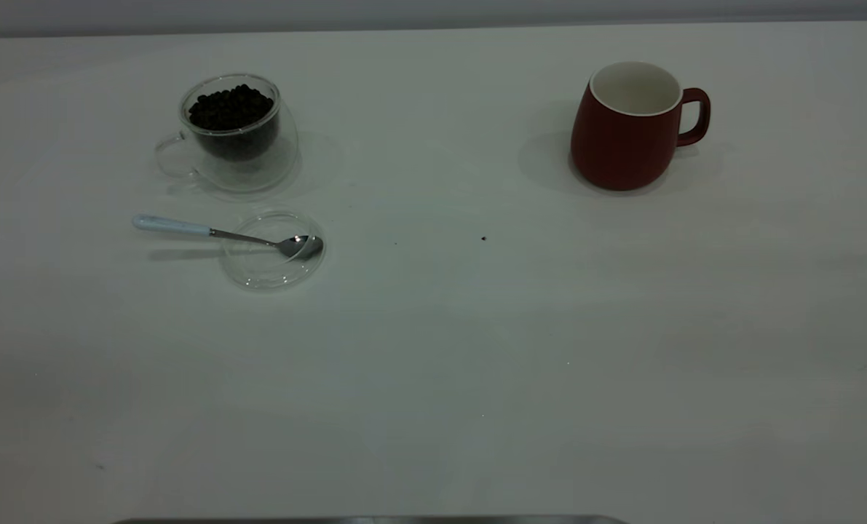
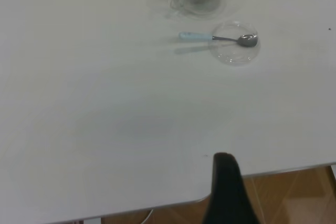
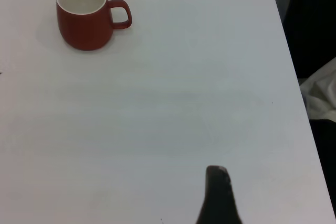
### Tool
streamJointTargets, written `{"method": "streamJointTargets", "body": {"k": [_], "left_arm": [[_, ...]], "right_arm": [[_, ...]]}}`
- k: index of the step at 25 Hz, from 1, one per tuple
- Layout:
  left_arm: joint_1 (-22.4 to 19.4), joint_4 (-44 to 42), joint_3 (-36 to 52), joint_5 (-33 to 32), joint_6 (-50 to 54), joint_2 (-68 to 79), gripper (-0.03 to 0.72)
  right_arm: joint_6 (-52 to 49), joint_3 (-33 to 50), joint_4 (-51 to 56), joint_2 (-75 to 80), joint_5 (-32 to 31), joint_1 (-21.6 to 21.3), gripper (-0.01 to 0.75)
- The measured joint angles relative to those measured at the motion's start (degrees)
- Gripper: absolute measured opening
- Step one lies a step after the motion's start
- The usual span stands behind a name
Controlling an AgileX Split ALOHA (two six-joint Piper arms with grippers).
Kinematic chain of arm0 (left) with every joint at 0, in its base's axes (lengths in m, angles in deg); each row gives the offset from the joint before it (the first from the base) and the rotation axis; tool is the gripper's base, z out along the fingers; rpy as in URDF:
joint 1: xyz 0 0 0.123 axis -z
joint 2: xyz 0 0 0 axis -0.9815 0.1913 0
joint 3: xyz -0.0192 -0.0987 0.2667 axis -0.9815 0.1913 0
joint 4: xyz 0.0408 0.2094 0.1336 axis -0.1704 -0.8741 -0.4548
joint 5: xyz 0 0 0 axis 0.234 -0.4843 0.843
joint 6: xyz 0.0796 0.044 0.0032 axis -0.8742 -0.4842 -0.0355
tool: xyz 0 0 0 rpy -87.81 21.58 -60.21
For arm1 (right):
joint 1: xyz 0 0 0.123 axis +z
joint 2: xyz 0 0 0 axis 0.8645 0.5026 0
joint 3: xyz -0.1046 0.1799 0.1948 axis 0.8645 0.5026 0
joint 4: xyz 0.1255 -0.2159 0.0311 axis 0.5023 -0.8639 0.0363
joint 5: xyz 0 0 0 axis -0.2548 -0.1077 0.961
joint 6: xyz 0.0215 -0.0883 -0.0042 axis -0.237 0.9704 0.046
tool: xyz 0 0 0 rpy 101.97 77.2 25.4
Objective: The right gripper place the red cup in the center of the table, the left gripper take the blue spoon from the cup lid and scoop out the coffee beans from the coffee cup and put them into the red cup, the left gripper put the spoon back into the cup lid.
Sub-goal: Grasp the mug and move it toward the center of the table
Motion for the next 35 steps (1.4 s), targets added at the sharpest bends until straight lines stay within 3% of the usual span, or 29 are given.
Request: {"method": "streamJointTargets", "body": {"k": [8,15,27,35], "left_arm": [[0.0,0.0,0.0,0.0,0.0,0.0,0.563],[0.0,0.0,0.0,0.0,0.0,0.0,0.563],[0.0,0.0,0.0,0.0,0.1,0.0,0.563],[0.0,0.0,0.0,0.0,0.0,0.0,0.563]], "right_arm": [[1.0,-1.7,-4.9,15.3,3.3,0.0,0.591],[5.8,-3.7,-6.4,39.9,16.7,0.0,0.591],[20.6,-12.5,-7.1,76.2,32.5,0.1,0.591],[26.8,-22.6,-7.4,95.7,39.8,5.9,0.591]]}}
